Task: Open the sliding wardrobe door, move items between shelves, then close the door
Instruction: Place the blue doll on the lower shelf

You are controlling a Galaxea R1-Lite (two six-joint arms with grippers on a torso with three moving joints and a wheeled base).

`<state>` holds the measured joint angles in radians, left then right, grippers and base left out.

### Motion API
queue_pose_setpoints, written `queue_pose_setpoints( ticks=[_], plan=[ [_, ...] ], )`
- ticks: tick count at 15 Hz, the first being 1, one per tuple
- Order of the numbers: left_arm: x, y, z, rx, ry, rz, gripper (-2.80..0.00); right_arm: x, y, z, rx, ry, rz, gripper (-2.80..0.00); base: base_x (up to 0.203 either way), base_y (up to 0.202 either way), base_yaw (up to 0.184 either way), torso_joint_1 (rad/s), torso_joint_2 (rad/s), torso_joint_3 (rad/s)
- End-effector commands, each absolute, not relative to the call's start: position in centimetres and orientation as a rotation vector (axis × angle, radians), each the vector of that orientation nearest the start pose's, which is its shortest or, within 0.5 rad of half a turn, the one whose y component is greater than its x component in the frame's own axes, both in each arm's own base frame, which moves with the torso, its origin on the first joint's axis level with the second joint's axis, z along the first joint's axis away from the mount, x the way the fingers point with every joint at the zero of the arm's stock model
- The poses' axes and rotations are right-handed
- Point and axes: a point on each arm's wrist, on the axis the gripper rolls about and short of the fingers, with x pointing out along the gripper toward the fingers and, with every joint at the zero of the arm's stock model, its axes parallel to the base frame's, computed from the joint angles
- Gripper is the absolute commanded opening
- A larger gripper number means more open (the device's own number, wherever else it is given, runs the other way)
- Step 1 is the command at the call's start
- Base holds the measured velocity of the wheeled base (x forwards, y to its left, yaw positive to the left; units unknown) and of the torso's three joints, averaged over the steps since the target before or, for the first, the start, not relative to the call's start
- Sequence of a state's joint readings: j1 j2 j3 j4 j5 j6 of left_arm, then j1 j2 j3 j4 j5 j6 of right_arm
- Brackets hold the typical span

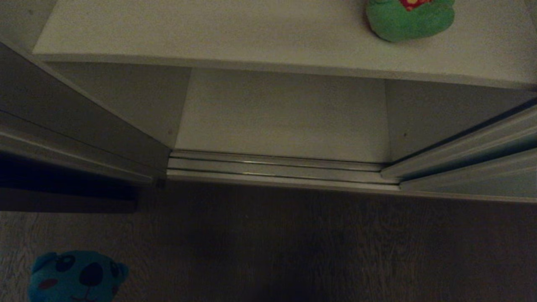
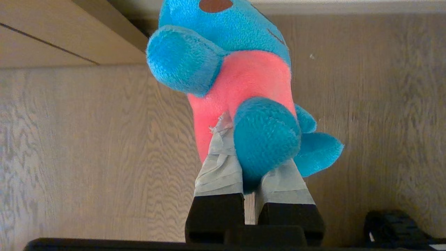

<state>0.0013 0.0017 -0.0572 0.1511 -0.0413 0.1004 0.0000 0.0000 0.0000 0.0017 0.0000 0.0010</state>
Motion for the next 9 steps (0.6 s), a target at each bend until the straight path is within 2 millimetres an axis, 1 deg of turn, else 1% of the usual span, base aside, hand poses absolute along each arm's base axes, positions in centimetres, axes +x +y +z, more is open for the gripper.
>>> queue_pose_setpoints(
  ticks=[1, 6, 9],
  plan=[
    [-2.76, -0.10, 7.56, 0.099, 0.097, -0.045, -2.80, -2.27, 0.00, 7.49, 0.002, 0.003, 0.000, -2.80, 0.000, 0.000, 0.000, -0.002, 0.00, -0.206],
    [-2.76, -0.10, 7.57, 0.102, 0.095, -0.045, -2.80, -2.27, 0.00, 7.49, 0.002, 0.003, 0.000, -2.80, 0.000, 0.000, 0.000, 0.003, 0.00, -0.198],
    [-2.69, -0.10, 7.56, 0.119, 0.088, -0.044, -2.80, -2.27, 0.00, 7.49, 0.002, 0.003, 0.000, -2.80, 0.000, 0.000, 0.000, 0.004, 0.00, -0.073]
  ],
)
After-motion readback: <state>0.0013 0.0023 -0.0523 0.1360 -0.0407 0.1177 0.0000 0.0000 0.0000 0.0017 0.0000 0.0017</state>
